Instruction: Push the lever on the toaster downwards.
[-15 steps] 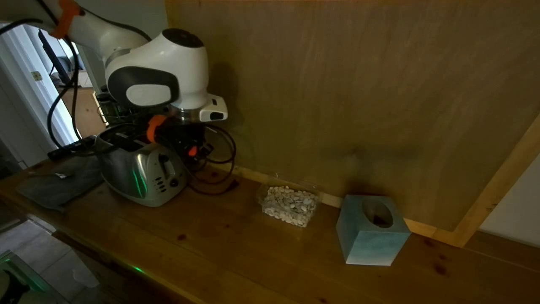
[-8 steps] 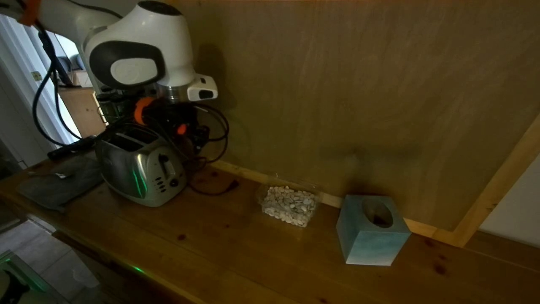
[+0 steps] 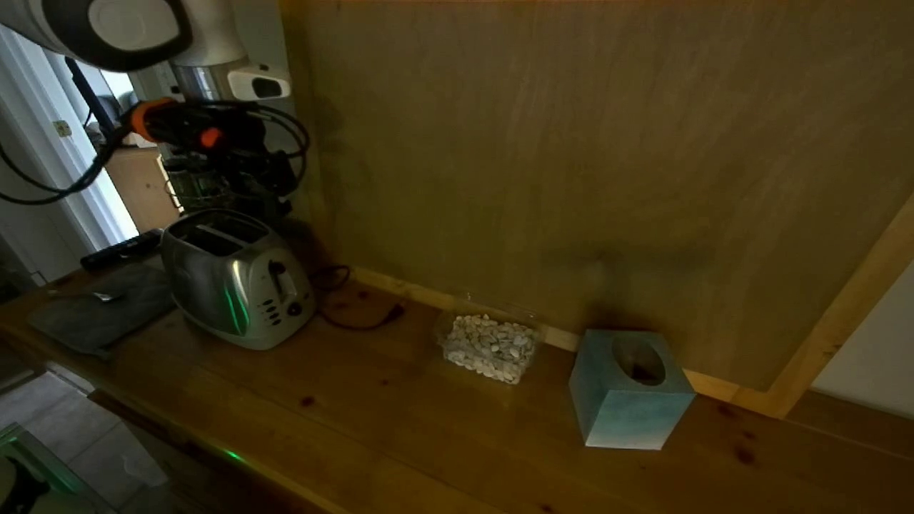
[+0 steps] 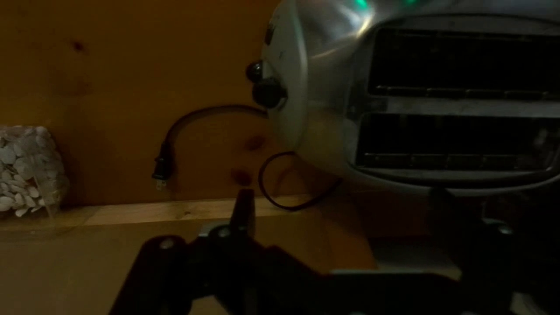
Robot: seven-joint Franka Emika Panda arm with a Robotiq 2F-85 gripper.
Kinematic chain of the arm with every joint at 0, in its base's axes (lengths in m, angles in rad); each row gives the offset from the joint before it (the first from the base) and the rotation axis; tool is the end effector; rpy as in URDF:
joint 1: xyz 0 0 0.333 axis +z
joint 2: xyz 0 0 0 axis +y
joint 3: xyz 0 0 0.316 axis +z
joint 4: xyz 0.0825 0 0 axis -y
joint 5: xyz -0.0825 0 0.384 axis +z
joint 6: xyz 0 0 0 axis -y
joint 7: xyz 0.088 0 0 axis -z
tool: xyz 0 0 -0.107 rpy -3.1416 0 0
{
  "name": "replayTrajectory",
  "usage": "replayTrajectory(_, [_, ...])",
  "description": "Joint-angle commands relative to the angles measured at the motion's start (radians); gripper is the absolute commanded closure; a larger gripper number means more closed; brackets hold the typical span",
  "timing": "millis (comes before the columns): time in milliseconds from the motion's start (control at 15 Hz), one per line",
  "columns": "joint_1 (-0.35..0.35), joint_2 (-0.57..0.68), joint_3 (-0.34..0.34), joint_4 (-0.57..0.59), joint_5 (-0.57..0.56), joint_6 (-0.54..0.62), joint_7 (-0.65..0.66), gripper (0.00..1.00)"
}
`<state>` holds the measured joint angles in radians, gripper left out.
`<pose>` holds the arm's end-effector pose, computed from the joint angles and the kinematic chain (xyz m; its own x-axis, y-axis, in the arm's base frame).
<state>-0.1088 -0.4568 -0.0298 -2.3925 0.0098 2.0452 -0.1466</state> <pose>0.4179 -0.0586 0.4962 0.9938 0.0060 0.1111 0.0067 -1.0000 -0.0061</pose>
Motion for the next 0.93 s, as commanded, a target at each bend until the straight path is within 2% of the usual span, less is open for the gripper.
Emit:
replayTrajectory(0, [0.042, -0.079, 0.072, -0.018, -0.045, -0.092, 0.148, 0.0])
replayTrajectory(333, [0.094, -0.12, 0.142, -0.022, -0.035, -0.173, 0.264, 0.0])
replayTrajectory(400, [0.097, -0.088, 0.116, -0.005, -0.025, -0.151, 0.229, 0.0])
replayTrajectory(867, [0.107, -0.1, 0.131, -0.011, -0.024, -0.165, 0.252, 0.0])
